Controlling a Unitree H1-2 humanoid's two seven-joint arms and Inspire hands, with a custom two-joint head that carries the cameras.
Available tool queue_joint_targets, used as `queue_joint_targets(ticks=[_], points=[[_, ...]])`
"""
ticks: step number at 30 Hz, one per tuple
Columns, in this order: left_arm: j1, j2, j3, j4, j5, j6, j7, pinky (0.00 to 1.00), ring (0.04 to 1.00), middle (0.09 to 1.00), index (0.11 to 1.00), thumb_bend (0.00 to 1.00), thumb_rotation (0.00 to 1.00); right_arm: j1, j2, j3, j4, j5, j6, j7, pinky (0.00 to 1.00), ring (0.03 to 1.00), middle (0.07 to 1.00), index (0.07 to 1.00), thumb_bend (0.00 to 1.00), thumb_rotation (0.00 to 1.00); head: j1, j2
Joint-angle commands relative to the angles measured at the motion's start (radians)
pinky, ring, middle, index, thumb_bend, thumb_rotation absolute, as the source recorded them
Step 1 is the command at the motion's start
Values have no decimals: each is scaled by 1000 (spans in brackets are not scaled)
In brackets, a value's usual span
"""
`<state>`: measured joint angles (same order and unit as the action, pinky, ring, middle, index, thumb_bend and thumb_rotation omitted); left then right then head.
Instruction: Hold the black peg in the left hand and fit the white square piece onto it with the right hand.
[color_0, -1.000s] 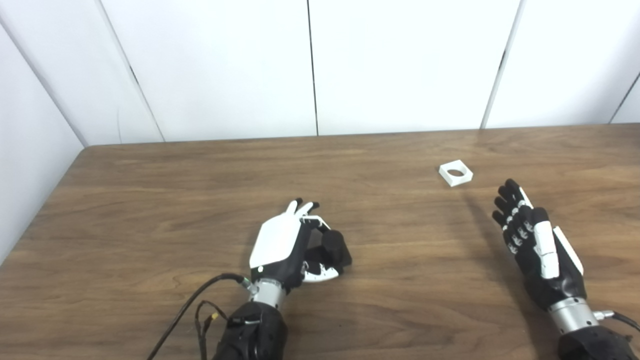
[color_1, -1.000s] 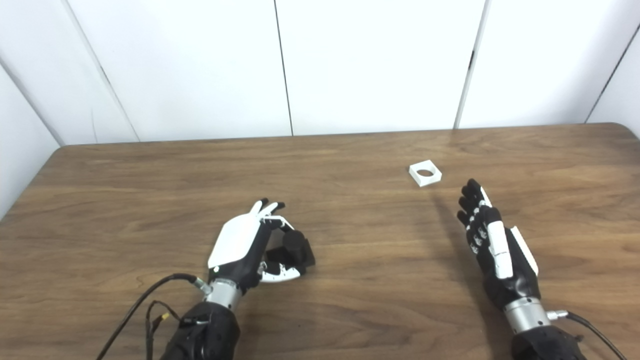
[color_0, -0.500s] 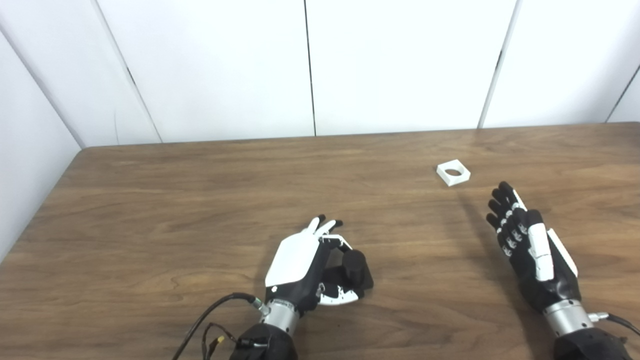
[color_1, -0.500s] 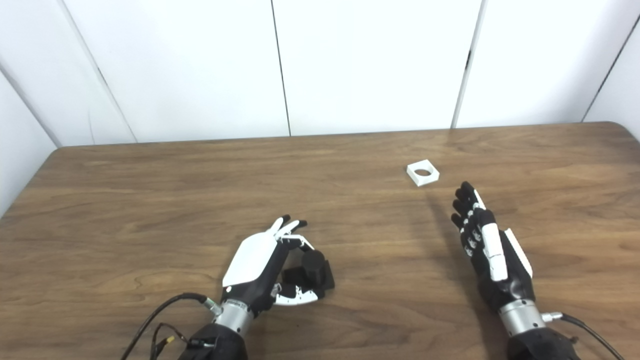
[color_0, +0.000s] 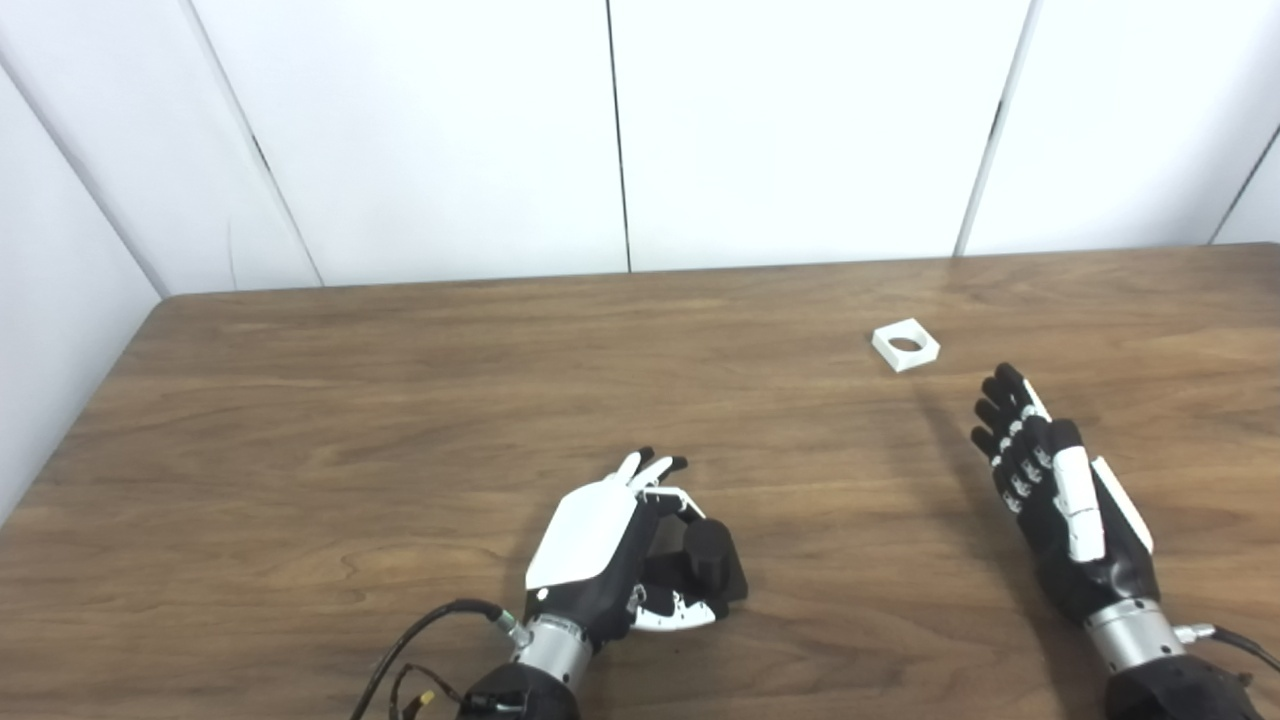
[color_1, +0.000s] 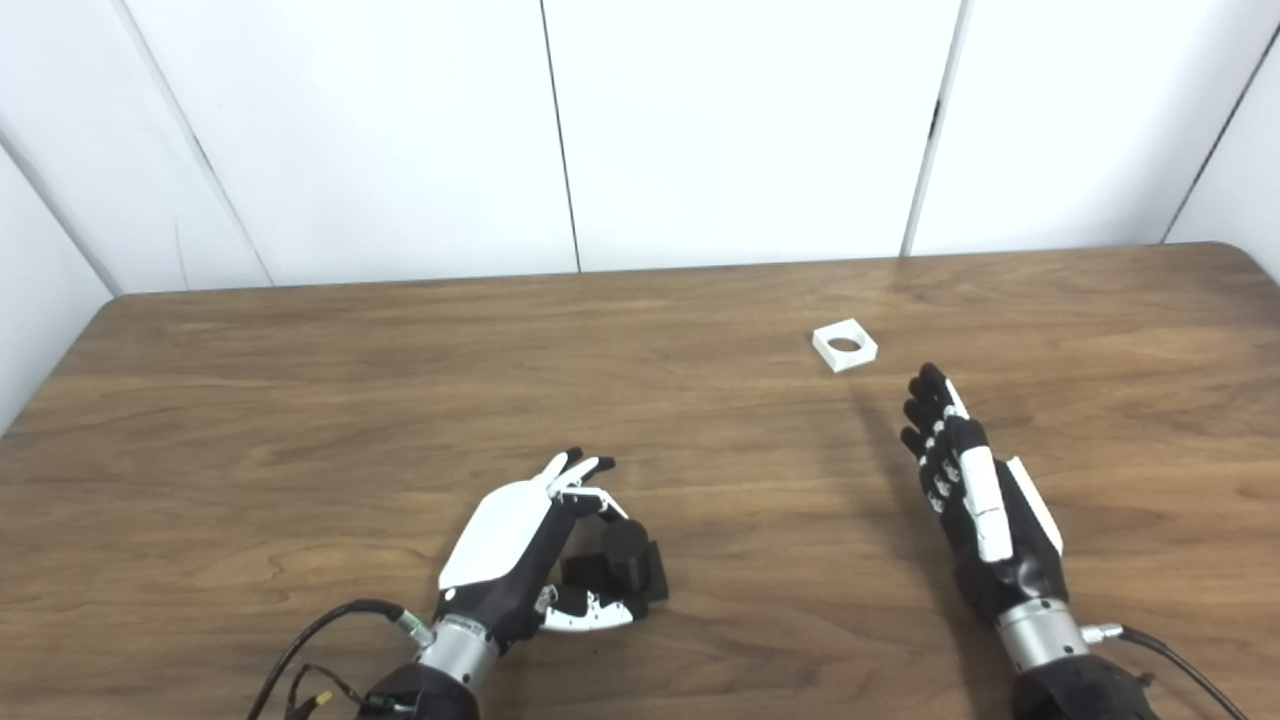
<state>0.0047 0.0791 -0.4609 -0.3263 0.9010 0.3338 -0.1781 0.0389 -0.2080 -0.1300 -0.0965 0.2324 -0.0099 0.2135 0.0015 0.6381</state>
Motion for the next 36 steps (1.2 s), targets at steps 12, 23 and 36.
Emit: queue_joint_targets(ticks=[12, 23, 36], points=[[1, -1, -8, -9, 44, -2, -7, 935, 1000, 927, 491, 520, 68, 30, 9, 12, 14, 4, 25, 1, 1000, 1000, 1000, 1000, 579, 1000, -3, 7], [4, -9, -10, 1, 58, -8, 2, 920, 1000, 921, 491, 521, 69, -28, -17, 13, 11, -8, 43, 1, 1000, 1000, 1000, 1000, 624, 1000, 0, 7], [0, -13, -3, 16, 54, -8, 9, 922, 1000, 924, 492, 521, 68, -121, -32, 8, 29, -12, 66, -2, 1000, 1000, 1000, 1000, 605, 1000, 1, -1]])
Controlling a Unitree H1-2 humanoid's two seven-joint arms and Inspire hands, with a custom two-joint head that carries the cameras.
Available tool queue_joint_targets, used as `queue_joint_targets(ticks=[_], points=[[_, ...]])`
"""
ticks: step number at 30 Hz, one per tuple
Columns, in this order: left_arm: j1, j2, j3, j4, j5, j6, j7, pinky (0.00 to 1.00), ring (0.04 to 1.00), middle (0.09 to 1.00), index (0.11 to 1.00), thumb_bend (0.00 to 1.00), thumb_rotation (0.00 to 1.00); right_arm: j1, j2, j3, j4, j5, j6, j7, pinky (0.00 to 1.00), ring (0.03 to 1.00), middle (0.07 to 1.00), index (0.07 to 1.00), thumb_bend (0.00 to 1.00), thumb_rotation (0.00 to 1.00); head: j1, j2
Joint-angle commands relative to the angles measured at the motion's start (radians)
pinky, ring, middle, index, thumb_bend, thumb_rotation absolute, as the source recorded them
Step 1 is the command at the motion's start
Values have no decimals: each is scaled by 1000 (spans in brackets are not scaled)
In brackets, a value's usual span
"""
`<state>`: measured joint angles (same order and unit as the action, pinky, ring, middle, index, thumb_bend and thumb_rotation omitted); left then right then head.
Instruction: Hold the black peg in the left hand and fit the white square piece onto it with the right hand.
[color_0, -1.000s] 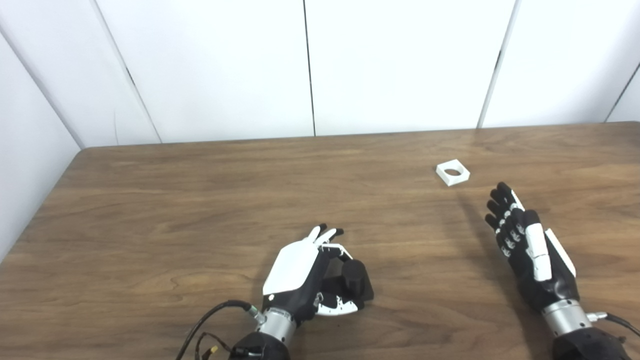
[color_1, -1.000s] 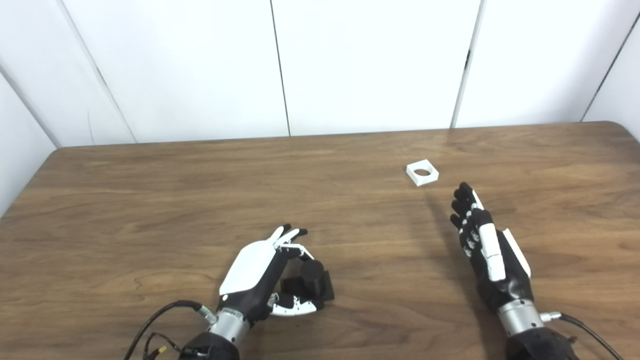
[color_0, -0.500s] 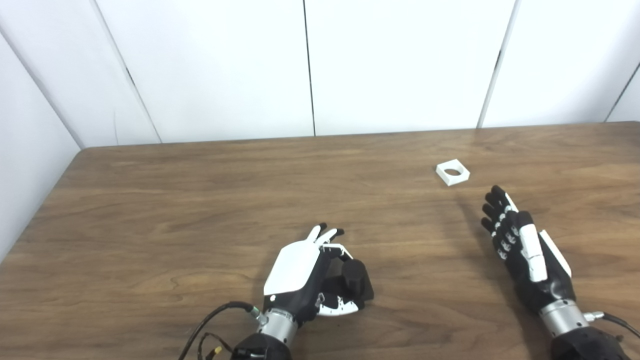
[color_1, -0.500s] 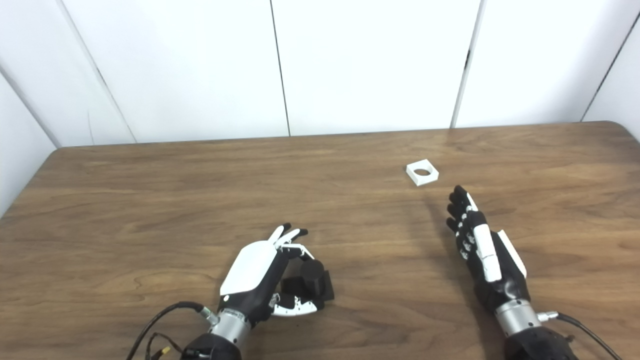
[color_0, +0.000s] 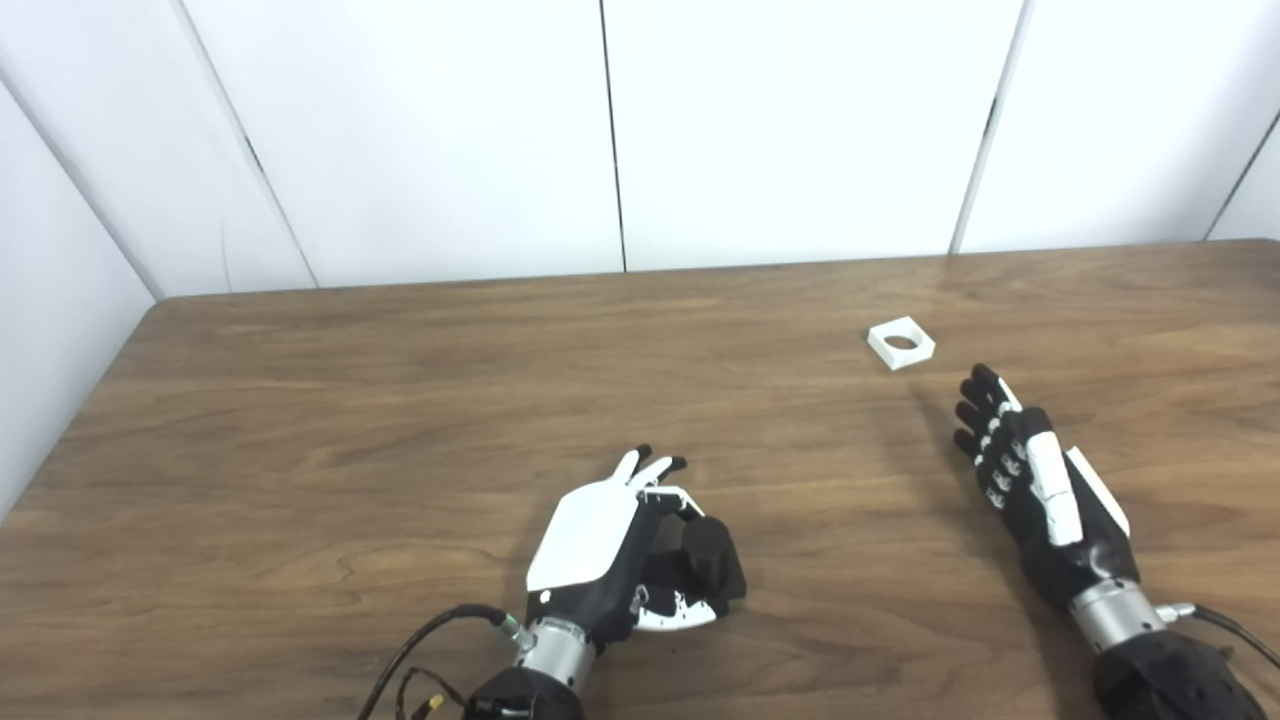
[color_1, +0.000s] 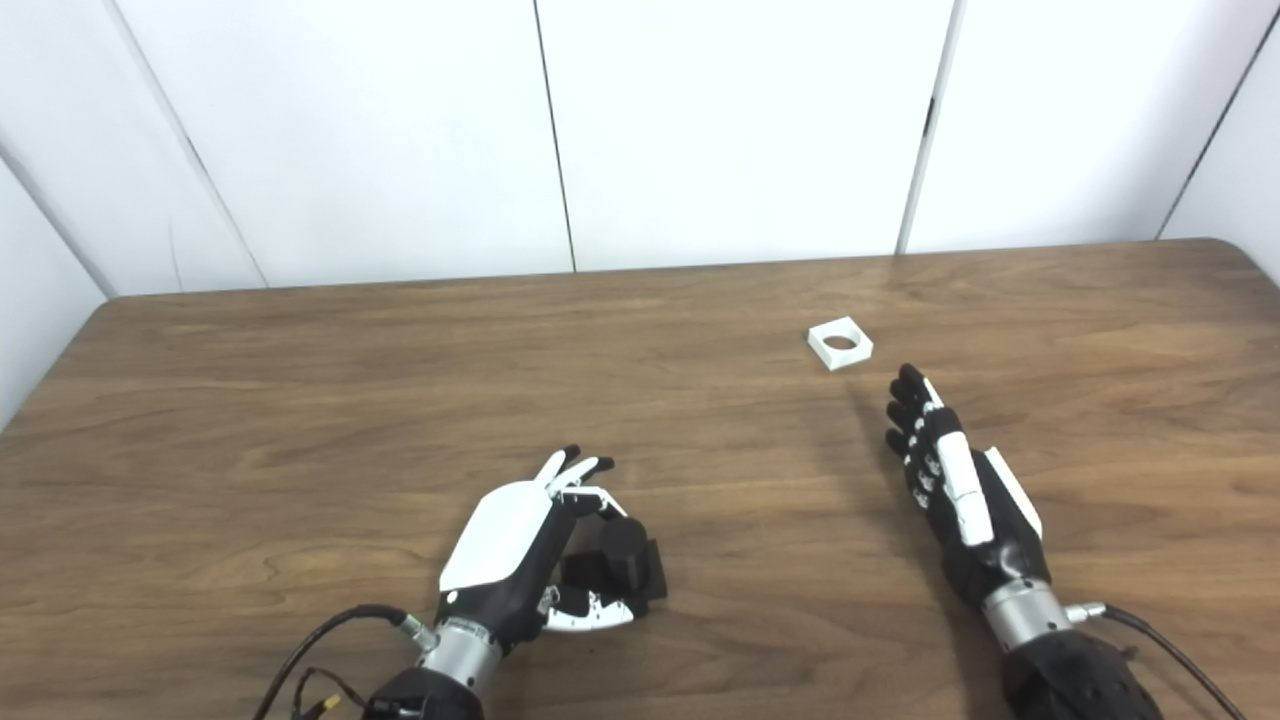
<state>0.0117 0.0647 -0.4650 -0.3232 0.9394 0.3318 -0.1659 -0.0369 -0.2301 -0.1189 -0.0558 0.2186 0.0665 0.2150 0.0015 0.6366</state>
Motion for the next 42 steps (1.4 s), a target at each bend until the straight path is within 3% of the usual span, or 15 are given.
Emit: queue_joint_targets(ticks=[1, 3, 9, 22, 28, 34, 42], points=[[-6, 0, 1, 15, 15, -8, 1, 920, 1000, 922, 491, 521, 68, -58, -13, -3, -8, -12, -10, -12, 1000, 1000, 1000, 1000, 628, 972, 1, 0], [-5, -3, 3, 20, 10, -11, 8, 918, 1000, 920, 491, 521, 67, -77, -22, -3, 0, -37, -8, -22, 1000, 1000, 1000, 1000, 657, 920, 2, -2], [-6, -7, 4, 31, 15, -13, 15, 913, 1000, 921, 491, 521, 68, -123, -45, 1, 17, -86, 25, -39, 1000, 1000, 1000, 1000, 716, 909, 4, -4], [-6, -10, 20, 37, 1, -26, 14, 917, 1000, 924, 492, 522, 65, -218, -100, 13, 94, -146, 41, -40, 1000, 1000, 1000, 1000, 686, 905, 5, -11], [-6, -11, 23, 38, 13, -29, 7, 918, 1000, 925, 492, 521, 67, -266, -150, 41, 155, -197, 2, -24, 1000, 1000, 1000, 1000, 688, 893, 4, -13], [-2, -15, 23, 43, 15, -33, 17, 908, 1000, 924, 492, 522, 66, -315, -226, 118, 223, -378, -37, -53, 1000, 1000, 1000, 1000, 660, 825, 5, -15], [0, -16, 22, 52, 14, -39, 28, 910, 1000, 925, 492, 523, 66, -360, -256, 163, 297, -498, -51, -80, 1000, 1000, 1000, 1000, 685, 701, 6, -22]])
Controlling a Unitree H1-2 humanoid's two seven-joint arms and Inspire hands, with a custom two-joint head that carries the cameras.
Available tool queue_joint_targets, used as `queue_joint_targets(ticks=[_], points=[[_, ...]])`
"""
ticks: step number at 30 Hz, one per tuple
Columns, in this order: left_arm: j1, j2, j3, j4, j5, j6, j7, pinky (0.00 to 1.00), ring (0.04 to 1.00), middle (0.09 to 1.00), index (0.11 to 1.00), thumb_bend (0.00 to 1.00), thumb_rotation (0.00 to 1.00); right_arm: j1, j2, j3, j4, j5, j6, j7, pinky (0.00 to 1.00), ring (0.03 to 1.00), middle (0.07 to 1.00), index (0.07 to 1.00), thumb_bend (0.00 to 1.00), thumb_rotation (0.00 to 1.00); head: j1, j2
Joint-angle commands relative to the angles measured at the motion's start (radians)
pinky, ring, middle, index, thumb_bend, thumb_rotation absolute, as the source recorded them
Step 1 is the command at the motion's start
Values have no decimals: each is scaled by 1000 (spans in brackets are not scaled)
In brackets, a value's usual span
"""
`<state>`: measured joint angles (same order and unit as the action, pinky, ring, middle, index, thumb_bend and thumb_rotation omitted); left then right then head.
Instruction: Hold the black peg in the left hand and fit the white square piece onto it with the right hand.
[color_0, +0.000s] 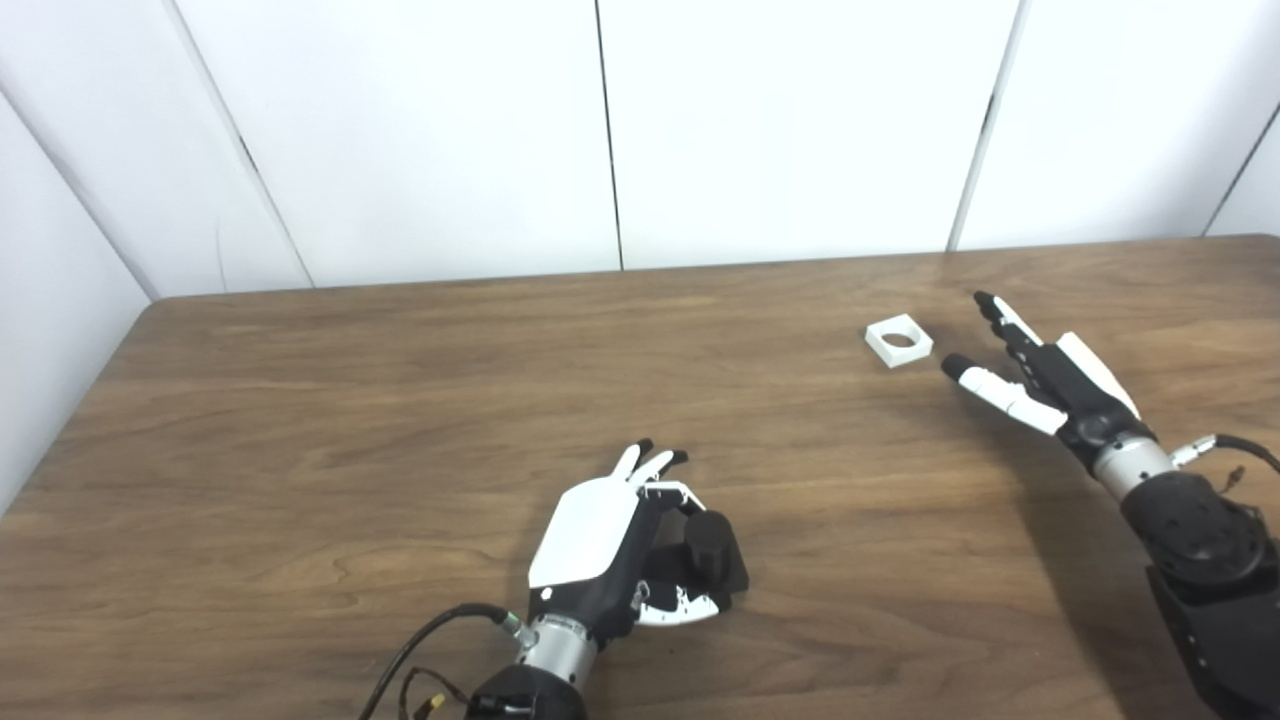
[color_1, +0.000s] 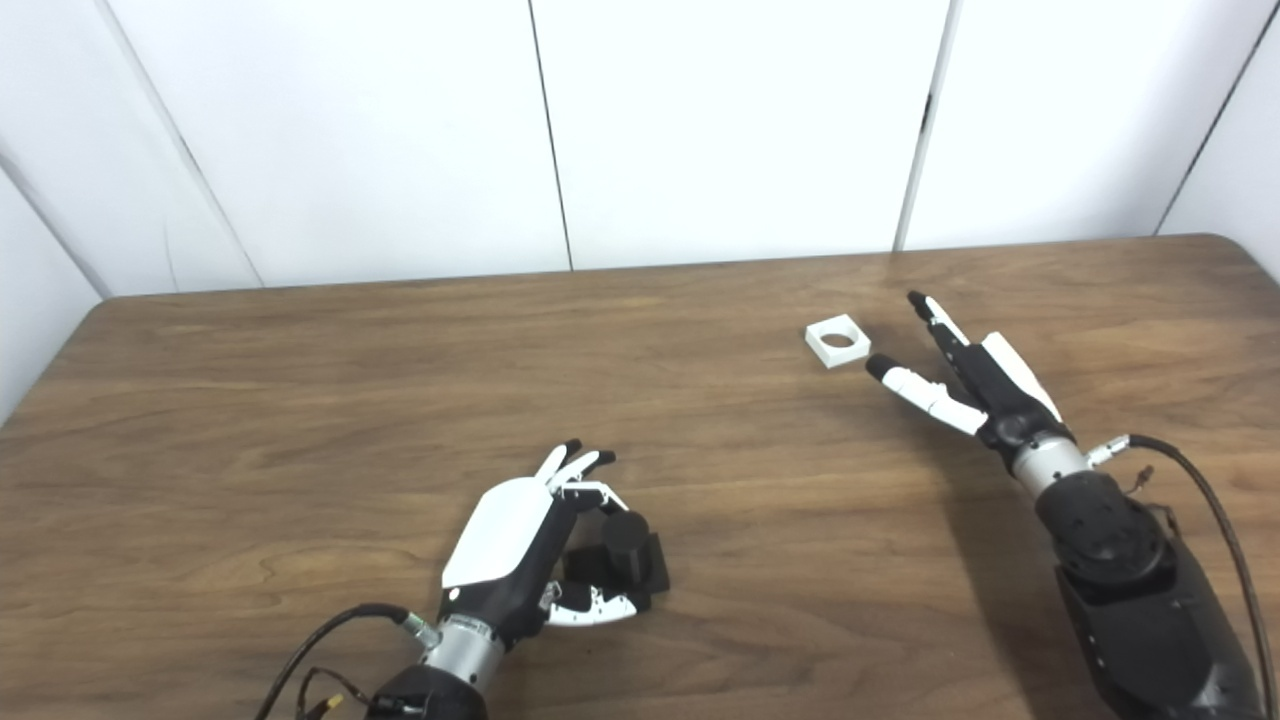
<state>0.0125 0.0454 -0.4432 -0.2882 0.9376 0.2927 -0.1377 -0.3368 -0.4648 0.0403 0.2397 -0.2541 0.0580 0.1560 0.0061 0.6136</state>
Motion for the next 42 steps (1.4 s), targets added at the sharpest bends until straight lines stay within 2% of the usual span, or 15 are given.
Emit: queue_joint_targets(ticks=[1, 8, 11, 18, 36, 42], points=[[0, 3, 0, 18, 17, 0, 1, 909, 1000, 925, 492, 523, 66, -66, -23, 9, 11, -35, -45, -25, 1000, 1000, 1000, 1000, 688, 693, 1, 1], [1, 0, 0, 21, 9, 2, 6, 918, 1000, 928, 492, 523, 65, -109, -29, 36, 61, -104, -51, -41, 1000, 1000, 1000, 1000, 710, 641, 5, -4], [2, 0, 0, 24, 8, -1, 11, 919, 1000, 928, 492, 523, 65, -127, -34, 48, 89, -131, -76, -53, 1000, 1000, 1000, 1000, 714, 636, 5, -6], [2, 0, -1, 31, 12, -3, 16, 912, 1000, 926, 492, 523, 65, -167, -49, 78, 101, -193, -77, -53, 1000, 1000, 1000, 997, 723, 612, 5, -14], [4, -6, -7, 41, 22, 0, 27, 925, 1000, 927, 492, 523, 66, -315, -107, 166, 156, -322, -92, -33, 1000, 1000, 1000, 931, 758, 419, 8, -17], [5, -5, -7, 44, 24, -1, 36, 925, 1000, 924, 492, 523, 67, -359, -121, 192, 198, -350, -103, -22, 1000, 1000, 1000, 903, 773, 421, 7, -15]])
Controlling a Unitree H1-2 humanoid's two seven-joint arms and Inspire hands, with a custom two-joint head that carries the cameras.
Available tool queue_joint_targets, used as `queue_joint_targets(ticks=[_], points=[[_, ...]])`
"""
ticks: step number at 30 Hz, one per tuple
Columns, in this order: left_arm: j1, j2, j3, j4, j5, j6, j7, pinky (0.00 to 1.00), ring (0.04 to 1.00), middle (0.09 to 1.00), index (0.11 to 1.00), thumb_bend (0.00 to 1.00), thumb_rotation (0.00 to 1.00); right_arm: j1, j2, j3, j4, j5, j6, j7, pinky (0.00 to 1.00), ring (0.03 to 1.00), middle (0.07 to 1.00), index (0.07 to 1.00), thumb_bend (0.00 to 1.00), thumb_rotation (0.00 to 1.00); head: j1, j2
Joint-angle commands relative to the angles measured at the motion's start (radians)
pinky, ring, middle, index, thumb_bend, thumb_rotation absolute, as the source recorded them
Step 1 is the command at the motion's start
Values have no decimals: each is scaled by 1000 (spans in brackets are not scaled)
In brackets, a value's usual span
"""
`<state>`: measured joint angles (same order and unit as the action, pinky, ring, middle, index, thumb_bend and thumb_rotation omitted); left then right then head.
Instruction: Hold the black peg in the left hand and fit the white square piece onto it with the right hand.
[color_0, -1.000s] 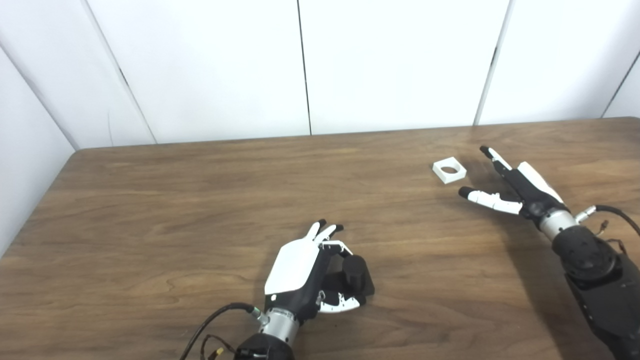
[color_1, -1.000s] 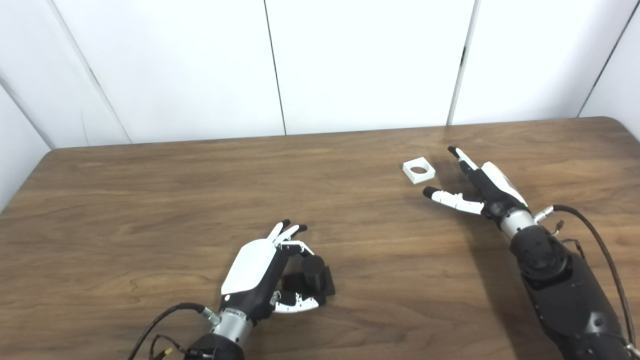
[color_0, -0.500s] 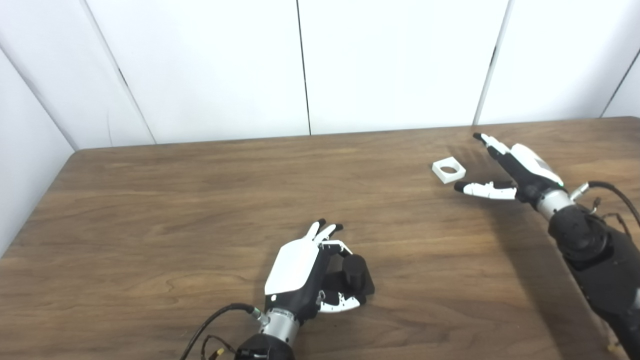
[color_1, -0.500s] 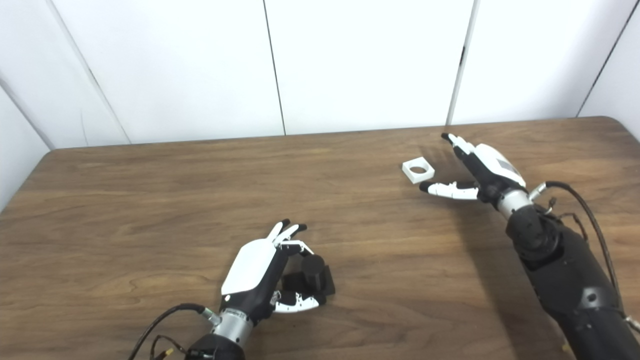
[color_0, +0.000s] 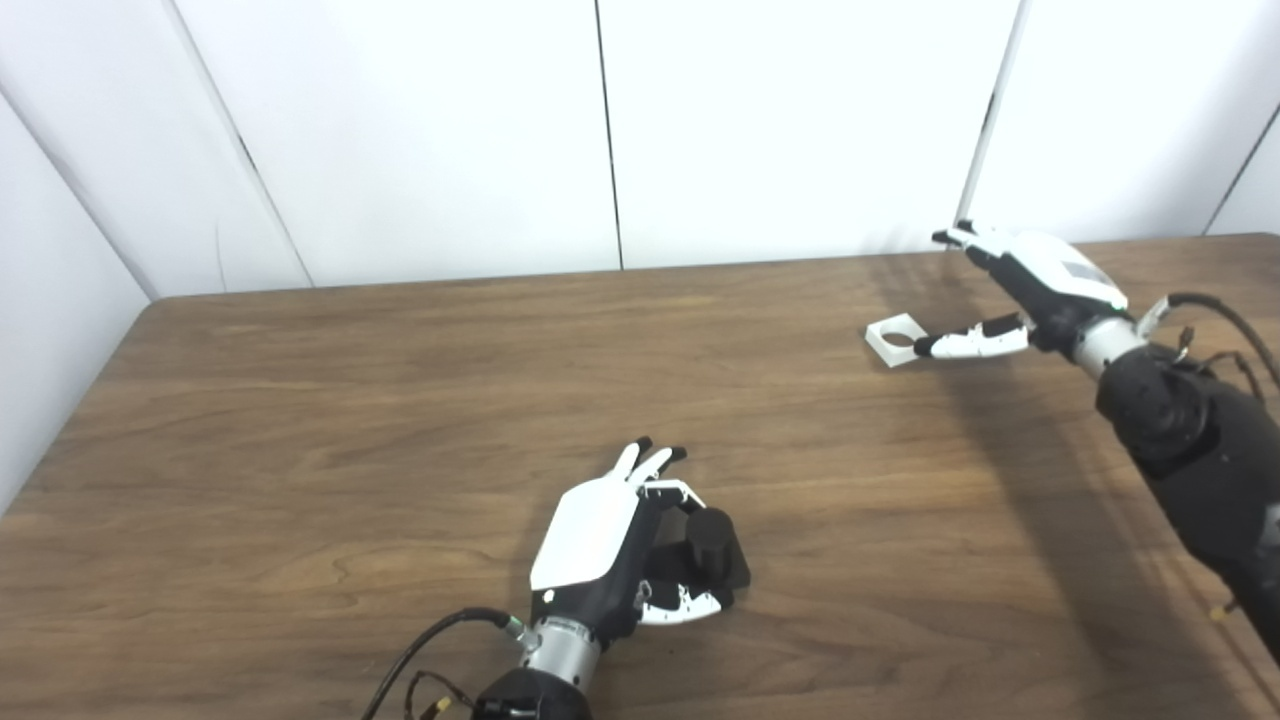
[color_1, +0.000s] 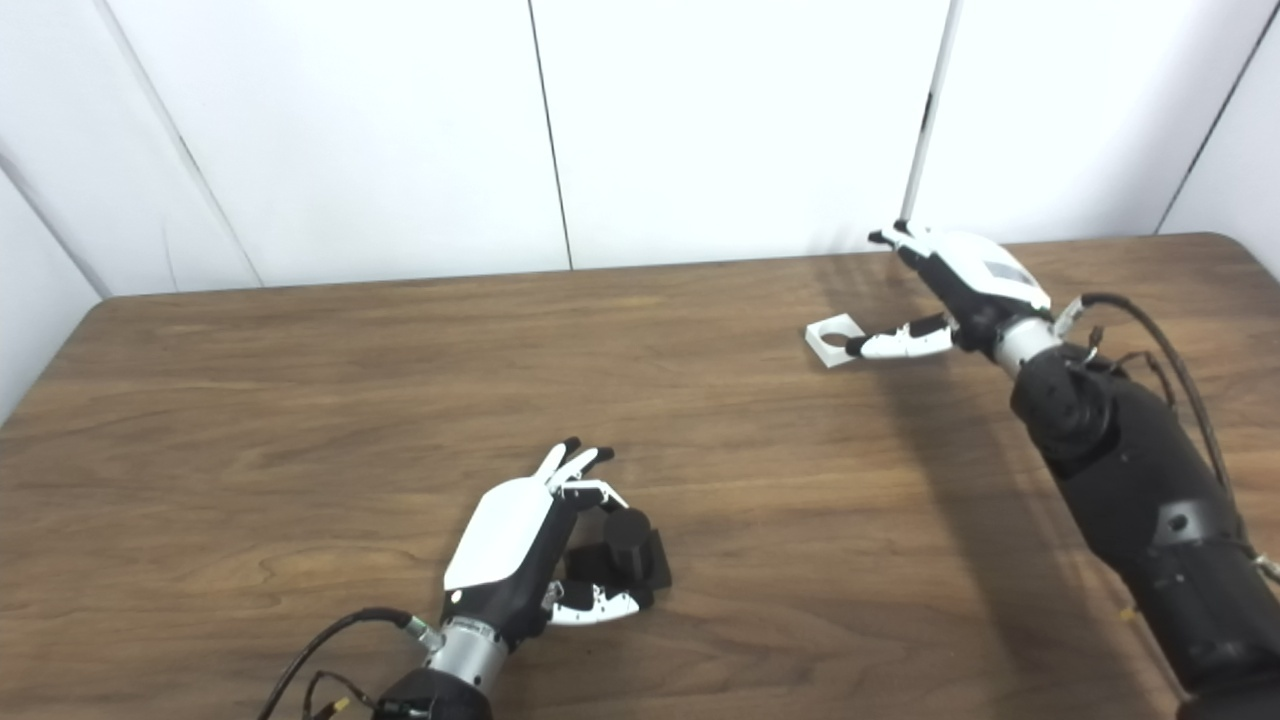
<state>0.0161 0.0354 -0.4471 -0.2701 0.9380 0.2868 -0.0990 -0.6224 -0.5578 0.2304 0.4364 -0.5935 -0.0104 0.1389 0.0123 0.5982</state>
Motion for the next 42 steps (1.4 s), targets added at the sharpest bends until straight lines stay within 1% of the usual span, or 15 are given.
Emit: queue_joint_targets(ticks=[1, 11, 18, 24, 28, 33, 38, 42], points=[[1, 5, -3, 25, 25, 8, -4, 927, 1000, 925, 492, 523, 67, -81, -30, 7, 9, -14, -37, -2, 1000, 1000, 1000, 900, 779, 423, 1, 0], [2, 0, -9, 17, 30, 18, -10, 922, 1000, 926, 492, 523, 67, -151, -49, 74, 67, -73, -42, 43, 1000, 1000, 1000, 891, 793, 443, 0, 7], [3, -2, -9, 18, 26, 17, -3, 924, 1000, 925, 492, 523, 66, -183, -56, 110, 83, -105, -35, 83, 1000, 1000, 1000, 825, 825, 392, 0, 9], [2, -2, -9, 18, 27, 20, -5, 918, 1000, 926, 492, 523, 67, -207, -57, 135, 97, -125, -43, 105, 1000, 1000, 1000, 815, 845, 341, -2, 12], [2, -6, -9, 15, 23, 22, -8, 924, 1000, 928, 492, 523, 66, -229, -54, 153, 119, -142, -63, 110, 1000, 1000, 1000, 795, 864, 314, 3, 14], [5, -10, -8, 14, 21, 22, -3, 931, 1000, 928, 492, 523, 66, -262, -53, 168, 143, -151, -79, 130, 1000, 1000, 1000, 769, 868, 297, 3, 15], [4, -9, -11, 18, 28, 20, 0, 927, 1000, 927, 492, 522, 67, -292, -52, 189, 156, -162, -90, 151, 1000, 1000, 1000, 770, 854, 293, 2, 17], [5, -16, -15, 20, 36, 27, 1, 930, 1000, 926, 492, 522, 67, -308, -39, 199, 180, -167, -100, 151, 1000, 1000, 1000, 770, 854, 285, 5, 17]])
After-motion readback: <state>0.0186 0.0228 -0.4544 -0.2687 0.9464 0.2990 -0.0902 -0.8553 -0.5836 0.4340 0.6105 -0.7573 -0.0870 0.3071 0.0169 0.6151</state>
